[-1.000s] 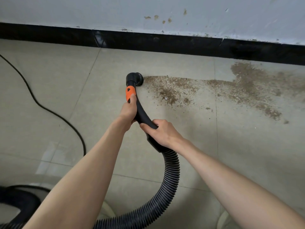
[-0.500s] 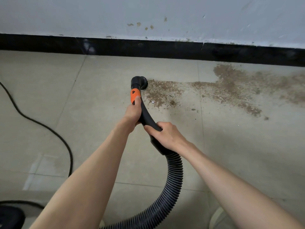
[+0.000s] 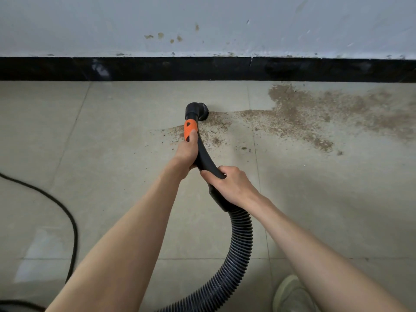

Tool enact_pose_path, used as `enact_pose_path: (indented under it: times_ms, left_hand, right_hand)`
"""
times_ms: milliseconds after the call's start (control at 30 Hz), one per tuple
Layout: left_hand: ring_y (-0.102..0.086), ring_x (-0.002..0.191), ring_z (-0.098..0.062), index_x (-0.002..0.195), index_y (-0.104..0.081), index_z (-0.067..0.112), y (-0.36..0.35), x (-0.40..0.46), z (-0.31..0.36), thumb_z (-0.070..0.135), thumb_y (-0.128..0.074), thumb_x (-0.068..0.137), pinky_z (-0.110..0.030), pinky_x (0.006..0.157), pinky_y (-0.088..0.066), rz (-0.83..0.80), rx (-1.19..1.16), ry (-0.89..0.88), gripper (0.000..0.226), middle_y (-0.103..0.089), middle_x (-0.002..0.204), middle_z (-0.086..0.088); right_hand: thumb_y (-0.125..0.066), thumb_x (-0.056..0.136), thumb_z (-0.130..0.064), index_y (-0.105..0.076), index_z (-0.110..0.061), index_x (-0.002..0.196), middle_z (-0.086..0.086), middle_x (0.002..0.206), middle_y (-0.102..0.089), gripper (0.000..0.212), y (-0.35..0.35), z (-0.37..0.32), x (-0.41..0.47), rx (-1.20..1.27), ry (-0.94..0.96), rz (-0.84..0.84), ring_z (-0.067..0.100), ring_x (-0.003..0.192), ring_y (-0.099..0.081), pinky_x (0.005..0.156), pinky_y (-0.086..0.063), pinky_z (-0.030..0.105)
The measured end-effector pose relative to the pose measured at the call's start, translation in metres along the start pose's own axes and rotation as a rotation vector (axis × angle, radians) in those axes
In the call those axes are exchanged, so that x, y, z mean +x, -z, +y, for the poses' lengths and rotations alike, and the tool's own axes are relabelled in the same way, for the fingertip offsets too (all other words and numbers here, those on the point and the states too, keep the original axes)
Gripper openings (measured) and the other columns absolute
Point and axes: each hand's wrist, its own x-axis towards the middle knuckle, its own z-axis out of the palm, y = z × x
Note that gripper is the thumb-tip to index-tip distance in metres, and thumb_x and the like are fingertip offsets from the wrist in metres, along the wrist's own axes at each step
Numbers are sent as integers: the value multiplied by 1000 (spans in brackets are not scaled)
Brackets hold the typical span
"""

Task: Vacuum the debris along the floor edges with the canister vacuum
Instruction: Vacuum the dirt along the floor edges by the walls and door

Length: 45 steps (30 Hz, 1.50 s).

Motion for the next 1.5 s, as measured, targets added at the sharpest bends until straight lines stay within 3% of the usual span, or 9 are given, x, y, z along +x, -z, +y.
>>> enact_pose_path:
  times_ms: [200, 367, 467, 600, 833, 933, 1133, 1267, 1500]
  left_hand:
    - [-55, 102, -27, 135, -40, 1, -34, -2, 2, 52, -30, 98, -40, 91, -50, -76, 48, -7, 65, -53, 111, -12]
    - [-54, 92, -24, 131, -42, 0, -68, -2, 6, 51, -30, 98, -36, 82, -49, -138, 51, -10, 62, -53, 93, -7]
    - [-57, 95, -28, 127, -46, -3, -87, 1, 6, 53, -31, 97, -39, 85, -49, -173, 82, -25, 65, -55, 98, -13]
    - [-55, 86, -24, 123, -49, -4, -110, 7, 5, 55, -30, 97, -41, 87, -50, -231, 113, -41, 67, -53, 87, -7]
    - [-56, 87, -22, 122, -48, -1, -146, 13, 12, 55, -28, 98, -39, 87, -50, -287, 155, -62, 64, -55, 91, -6]
    - [-55, 82, -21, 119, -49, -1, -154, 15, 16, 55, -27, 98, -36, 79, -49, -297, 186, -64, 64, -55, 90, -7]
    - [-57, 94, -27, 125, -48, -2, -133, 24, 22, 57, -28, 97, -41, 91, -51, -279, 202, -66, 68, -57, 103, -12]
    - [-58, 90, -25, 123, -49, -1, -98, 27, 25, 56, -30, 97, -42, 91, -52, -224, 186, -61, 66, -57, 96, -10]
    - [-57, 108, -31, 131, -45, 1, -11, 28, 28, 55, -30, 96, -44, 94, -50, -44, 122, -11, 66, -57, 117, -14]
  right_hand:
    - [-57, 85, -56, -55, -19, 69, -2, 73, -67, 40, 20, 17, -7, -24, -51, 71, 19, 73, -66, 75, -53, 37]
    - [-58, 85, -57, -55, -19, 69, -1, 75, -69, 42, 40, 33, -12, -25, -99, 133, 20, 74, -66, 75, -52, 37]
    - [-58, 85, -57, -52, -20, 66, -2, 73, -66, 42, 51, 43, -14, -31, -126, 171, 20, 73, -64, 73, -51, 36]
    - [-58, 86, -56, -52, -20, 66, -2, 73, -66, 42, 62, 56, -15, -25, -155, 218, 20, 73, -64, 72, -50, 36]
    - [-59, 85, -57, -54, -17, 70, 1, 74, -67, 43, 79, 73, -10, 7, -196, 290, 22, 75, -65, 75, -53, 40]
    - [-59, 85, -58, -59, -14, 76, 2, 78, -69, 45, 85, 77, -5, 12, -204, 303, 22, 77, -66, 78, -55, 41]
    - [-59, 85, -56, -57, -16, 74, 2, 78, -68, 41, 72, 61, 6, 23, -179, 279, 23, 76, -65, 75, -54, 41]
    - [-60, 85, -55, -61, -11, 78, 5, 80, -71, 44, 51, 42, 14, 81, -154, 226, 22, 77, -66, 76, -53, 38]
    - [-61, 87, -49, -56, -18, 68, -6, 68, -63, 37, 9, -8, 27, 90, -31, 46, 12, 63, -59, 60, -43, 25]
